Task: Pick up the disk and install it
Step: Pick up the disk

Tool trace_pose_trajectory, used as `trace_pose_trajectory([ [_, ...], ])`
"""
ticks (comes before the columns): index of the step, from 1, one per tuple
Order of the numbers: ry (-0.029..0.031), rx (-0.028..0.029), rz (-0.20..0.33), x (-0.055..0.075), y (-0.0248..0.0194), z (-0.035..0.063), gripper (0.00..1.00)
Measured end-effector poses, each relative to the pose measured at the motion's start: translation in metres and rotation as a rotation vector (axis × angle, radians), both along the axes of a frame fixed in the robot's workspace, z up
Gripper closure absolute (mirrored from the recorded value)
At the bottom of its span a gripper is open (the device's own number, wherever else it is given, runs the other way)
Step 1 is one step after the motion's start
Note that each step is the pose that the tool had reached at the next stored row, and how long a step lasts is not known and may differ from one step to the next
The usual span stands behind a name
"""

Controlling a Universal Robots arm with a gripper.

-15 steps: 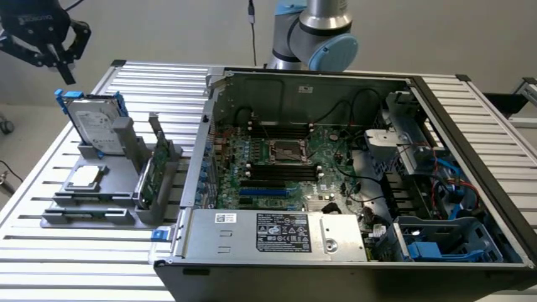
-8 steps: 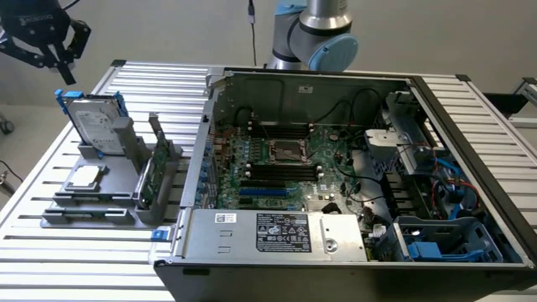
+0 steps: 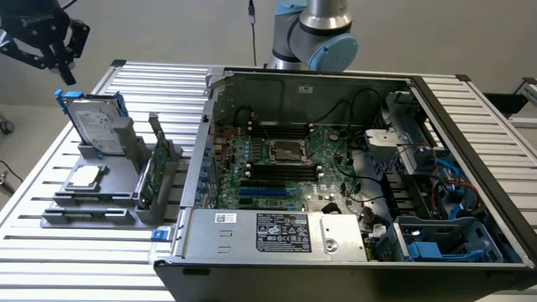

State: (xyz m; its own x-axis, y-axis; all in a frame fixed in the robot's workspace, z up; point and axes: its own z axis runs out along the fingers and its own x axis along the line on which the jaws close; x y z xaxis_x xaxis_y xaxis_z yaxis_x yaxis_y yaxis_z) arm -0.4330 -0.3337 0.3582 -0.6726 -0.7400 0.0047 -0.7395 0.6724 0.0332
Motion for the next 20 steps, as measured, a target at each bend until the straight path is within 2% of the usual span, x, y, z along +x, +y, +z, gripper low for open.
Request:
trace_pose_trajectory([
  [20,0.0,0.0,0.358,-0.0001,0.0006,-0.0025,0.89],
])
